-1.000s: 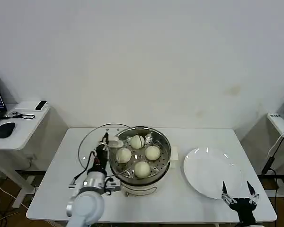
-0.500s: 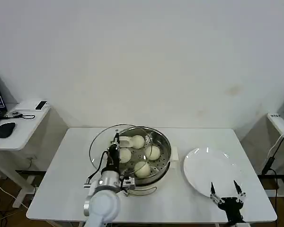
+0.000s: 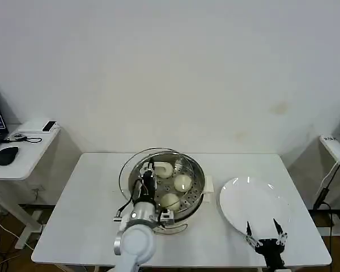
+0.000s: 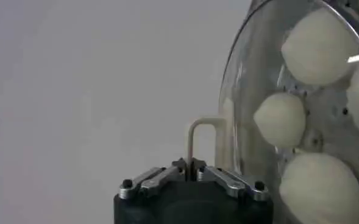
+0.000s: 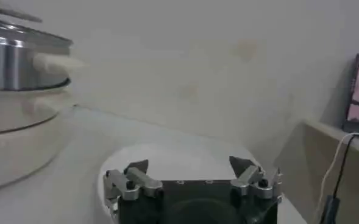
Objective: Take steamed baozi put them in steamer then cover it.
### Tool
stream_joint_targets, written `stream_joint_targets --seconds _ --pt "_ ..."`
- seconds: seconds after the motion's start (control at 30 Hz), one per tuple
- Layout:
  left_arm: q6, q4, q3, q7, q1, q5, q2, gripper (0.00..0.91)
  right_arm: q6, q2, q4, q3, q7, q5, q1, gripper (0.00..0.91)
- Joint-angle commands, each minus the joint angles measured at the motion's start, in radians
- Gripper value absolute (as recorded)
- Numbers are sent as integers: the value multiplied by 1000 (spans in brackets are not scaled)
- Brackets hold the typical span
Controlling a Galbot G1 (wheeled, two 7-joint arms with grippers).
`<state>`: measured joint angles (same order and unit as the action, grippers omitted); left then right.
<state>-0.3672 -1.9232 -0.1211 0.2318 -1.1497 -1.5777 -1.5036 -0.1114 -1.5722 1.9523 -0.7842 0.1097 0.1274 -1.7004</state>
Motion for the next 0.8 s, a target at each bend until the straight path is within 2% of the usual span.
stream_joint_targets --seconds 0.03,0.8 --pt "1 17 32 2 -2 -33 -24 0 -3 -1 -15 6 -1 11 1 907" --pt "9 47 48 -3 -4 -66 -48 0 -5 -4 -22 28 -1 24 1 907"
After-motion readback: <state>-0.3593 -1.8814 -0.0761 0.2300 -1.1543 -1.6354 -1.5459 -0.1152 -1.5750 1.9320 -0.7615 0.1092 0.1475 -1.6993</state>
